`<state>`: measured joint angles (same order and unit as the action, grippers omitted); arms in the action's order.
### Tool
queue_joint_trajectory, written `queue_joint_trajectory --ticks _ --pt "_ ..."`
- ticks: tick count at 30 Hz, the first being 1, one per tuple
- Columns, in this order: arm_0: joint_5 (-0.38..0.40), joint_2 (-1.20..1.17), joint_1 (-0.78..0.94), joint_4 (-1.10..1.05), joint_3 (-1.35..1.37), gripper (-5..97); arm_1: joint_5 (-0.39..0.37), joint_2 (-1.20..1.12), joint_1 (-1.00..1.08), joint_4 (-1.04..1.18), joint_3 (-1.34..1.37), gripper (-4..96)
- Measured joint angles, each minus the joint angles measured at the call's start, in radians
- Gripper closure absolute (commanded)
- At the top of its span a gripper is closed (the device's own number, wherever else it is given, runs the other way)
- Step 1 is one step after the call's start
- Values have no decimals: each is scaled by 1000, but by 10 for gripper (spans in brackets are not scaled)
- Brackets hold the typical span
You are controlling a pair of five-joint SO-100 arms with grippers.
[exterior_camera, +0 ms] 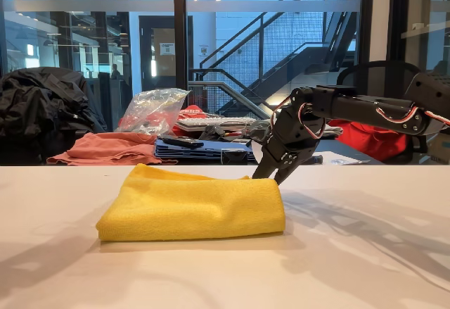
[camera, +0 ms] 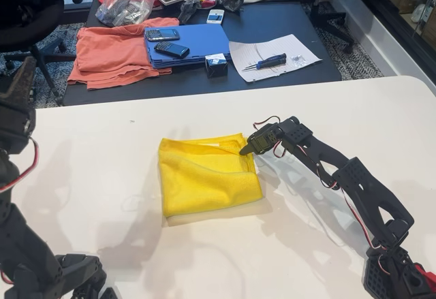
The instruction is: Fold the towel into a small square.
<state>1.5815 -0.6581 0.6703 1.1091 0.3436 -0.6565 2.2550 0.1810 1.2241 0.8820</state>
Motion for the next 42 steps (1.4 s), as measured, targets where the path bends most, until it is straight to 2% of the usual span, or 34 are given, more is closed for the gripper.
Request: queue_joint_trajectory --ticks 7,12,23,33,36,40,42 --pt "0 0 25 -2 0 732 0 0 -11 0 0 775" --pt "-67 0 44 -8 0 732 0 0 -2 0 3 775" --pt "-71 0 112 -14 0 732 0 0 -15 3 3 775" --pt "-71 0 80 -15 0 744 0 -9 2 5 23 776" --pt "-71 2 63 -66 0 798 2 -15 -5 5 61 776" --pt "-77 2 37 -186 0 936 2 -14 0 5 87 776" --pt "-78 2 31 -238 0 922 2 -12 0 5 89 776"
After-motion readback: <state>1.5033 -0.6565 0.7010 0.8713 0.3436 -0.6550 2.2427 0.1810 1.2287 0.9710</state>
